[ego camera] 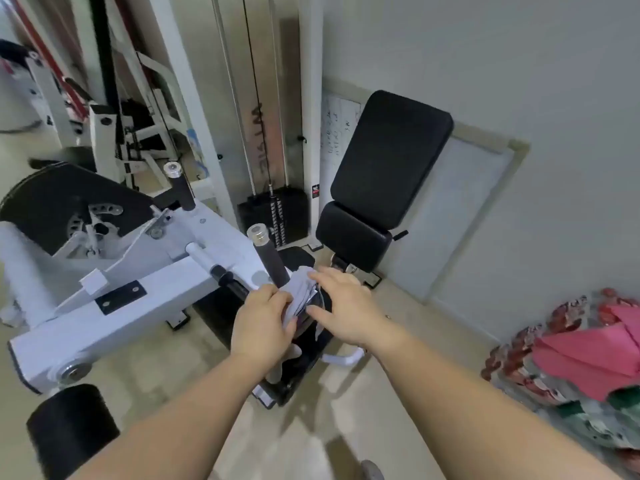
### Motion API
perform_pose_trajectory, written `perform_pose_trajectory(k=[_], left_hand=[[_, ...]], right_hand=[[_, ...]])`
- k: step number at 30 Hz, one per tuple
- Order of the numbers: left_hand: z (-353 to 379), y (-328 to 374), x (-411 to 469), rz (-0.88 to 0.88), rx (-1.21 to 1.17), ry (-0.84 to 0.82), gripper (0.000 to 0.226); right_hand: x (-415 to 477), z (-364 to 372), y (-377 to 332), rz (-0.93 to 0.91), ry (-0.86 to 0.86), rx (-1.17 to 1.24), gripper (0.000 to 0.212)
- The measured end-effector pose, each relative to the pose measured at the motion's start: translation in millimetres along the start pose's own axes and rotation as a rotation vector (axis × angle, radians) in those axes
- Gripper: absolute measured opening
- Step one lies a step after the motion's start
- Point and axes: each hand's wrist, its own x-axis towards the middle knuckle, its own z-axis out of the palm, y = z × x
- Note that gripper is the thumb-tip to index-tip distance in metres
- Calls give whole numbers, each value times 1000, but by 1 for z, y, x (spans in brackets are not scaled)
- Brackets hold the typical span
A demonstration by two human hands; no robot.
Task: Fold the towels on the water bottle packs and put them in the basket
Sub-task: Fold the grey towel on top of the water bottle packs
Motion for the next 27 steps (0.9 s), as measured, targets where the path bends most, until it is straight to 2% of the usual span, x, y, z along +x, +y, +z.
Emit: perform_pose_trajectory(k=[2,6,8,11,14,19,23,25,27], left_hand=[[3,3,1,-88,-43,61,28],[4,5,-3,-331,-113,59,27],[7,5,-5,-397,-149,40,26],[8,8,-6,-447,-205,24,19],[9,7,-6,-442,-218,43,19],[4,16,-5,-333,-252,69,45],[-6,35,-5,-165,-356,-23,30],[-9,42,-5,-152,-475,-94,25],[-12,50,-1,-199,-604,-186,31]], right_hand=[[16,-1,8,-79,-73,15,66],[44,9,15,-211,-161,-35,66],[50,12,16,-264,-121,-109,61],[53,17,19,-316,16,-228,42],[51,16,26,-336,82,-271,24],[35,1,37,-402,109,-135,17],[4,-16,46,-230,-8,76,16],[-15,-26,53,-123,-26,217,17],[-38,-38,57,-53,20,303,17]])
